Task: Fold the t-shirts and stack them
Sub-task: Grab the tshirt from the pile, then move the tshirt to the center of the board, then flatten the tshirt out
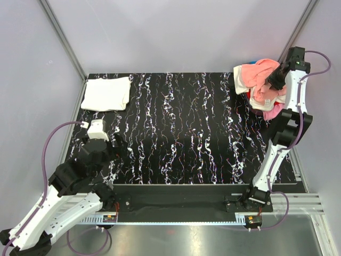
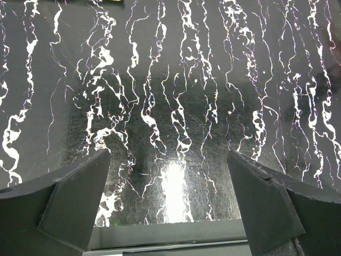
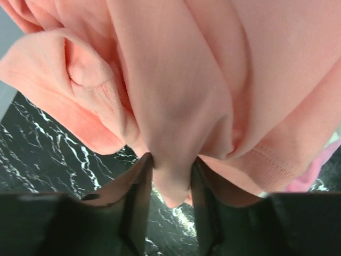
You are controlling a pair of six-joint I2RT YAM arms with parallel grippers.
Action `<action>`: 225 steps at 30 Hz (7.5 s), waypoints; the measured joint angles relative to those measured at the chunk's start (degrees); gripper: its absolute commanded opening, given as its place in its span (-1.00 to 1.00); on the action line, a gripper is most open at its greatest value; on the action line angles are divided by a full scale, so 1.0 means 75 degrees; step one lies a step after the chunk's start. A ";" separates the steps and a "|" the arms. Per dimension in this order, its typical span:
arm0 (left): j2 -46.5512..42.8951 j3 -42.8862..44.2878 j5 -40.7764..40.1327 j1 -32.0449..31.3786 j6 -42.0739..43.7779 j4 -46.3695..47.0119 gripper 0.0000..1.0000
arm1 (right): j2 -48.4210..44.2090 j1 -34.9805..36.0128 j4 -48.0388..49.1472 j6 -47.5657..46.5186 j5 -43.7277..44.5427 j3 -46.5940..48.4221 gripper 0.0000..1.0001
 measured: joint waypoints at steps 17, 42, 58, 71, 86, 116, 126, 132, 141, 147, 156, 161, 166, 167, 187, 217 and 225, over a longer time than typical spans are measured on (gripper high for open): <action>-0.0003 0.0000 -0.0012 0.0000 -0.0055 -0.0003 0.97 | -0.1157 0.1003 0.0076 -0.0163 -0.0169 -0.0510 -1.00; 0.0017 0.0000 -0.0119 0.0000 -0.0111 -0.0029 0.97 | -0.7259 0.2457 0.0087 0.0160 0.1408 -0.8224 0.99; 0.0198 0.0000 -0.0114 0.0000 -0.0111 -0.0035 0.98 | -1.2100 0.3896 0.0274 0.1836 -0.1215 -1.2377 0.62; 0.0303 0.0000 -0.0119 0.0003 -0.0114 -0.0058 0.97 | -1.2456 0.4905 -0.0391 0.2512 -0.1399 -1.3505 0.28; 0.0323 0.0000 -0.0122 0.0003 -0.0114 -0.0061 0.97 | -1.0078 0.5511 0.0901 0.2378 -0.1451 -1.3974 0.14; 0.0312 0.0000 -0.0137 0.0105 -0.0114 -0.0058 0.98 | -0.9795 0.6044 0.1670 0.2664 -0.1515 -1.3598 -1.00; 0.0903 0.0003 -0.0015 0.0131 -0.0038 0.0017 0.98 | -0.7262 0.4940 0.2116 0.2215 -0.1102 -1.1100 -1.00; 0.2815 0.0052 0.0565 0.0140 -0.0187 0.0131 0.94 | -0.6569 0.3576 0.2232 0.1737 -0.0868 -0.9859 -1.00; 0.4135 -0.1381 0.2133 0.0137 -0.0880 0.1626 0.80 | -0.7096 0.3585 0.2189 0.1381 -0.0848 -1.0544 -1.00; 0.4686 -0.1775 0.2675 0.0108 -0.1154 0.2203 0.79 | -0.7597 0.3585 0.2197 0.1346 -0.0871 -1.1322 -1.00; 0.6298 -0.1556 0.2920 0.0082 -0.1046 0.2952 -0.61 | -0.7326 0.3509 0.2410 0.1309 -0.1020 -1.1605 -1.00; 0.7472 -0.0551 0.2847 0.0122 -0.0664 0.2763 -1.00 | -0.6878 0.3185 0.2500 0.1148 -0.1134 -1.1494 -1.00; 0.8399 0.0399 0.2702 0.0577 -0.0239 0.2579 -1.00 | -0.6467 0.2876 0.2547 0.1014 -0.1221 -1.1205 -1.00; 0.8559 0.0580 0.2667 0.0764 -0.0131 0.2541 -1.00 | -0.6376 0.2818 0.2565 0.0988 -0.1233 -1.1135 -1.00; 1.0075 0.3853 0.2629 0.2416 0.1032 0.1306 0.36 | -0.4884 0.2585 0.2623 0.0632 -0.1454 -0.9716 0.46; 0.4013 -0.2751 0.3599 0.1352 -0.1894 0.2337 0.28 | -0.7201 0.2585 0.2139 0.0440 -0.1125 -1.1048 0.35; 0.4164 -0.3005 0.3698 0.1087 -0.2235 0.2876 -0.28 | -0.7201 0.2585 0.2241 0.0440 -0.1125 -1.1063 0.35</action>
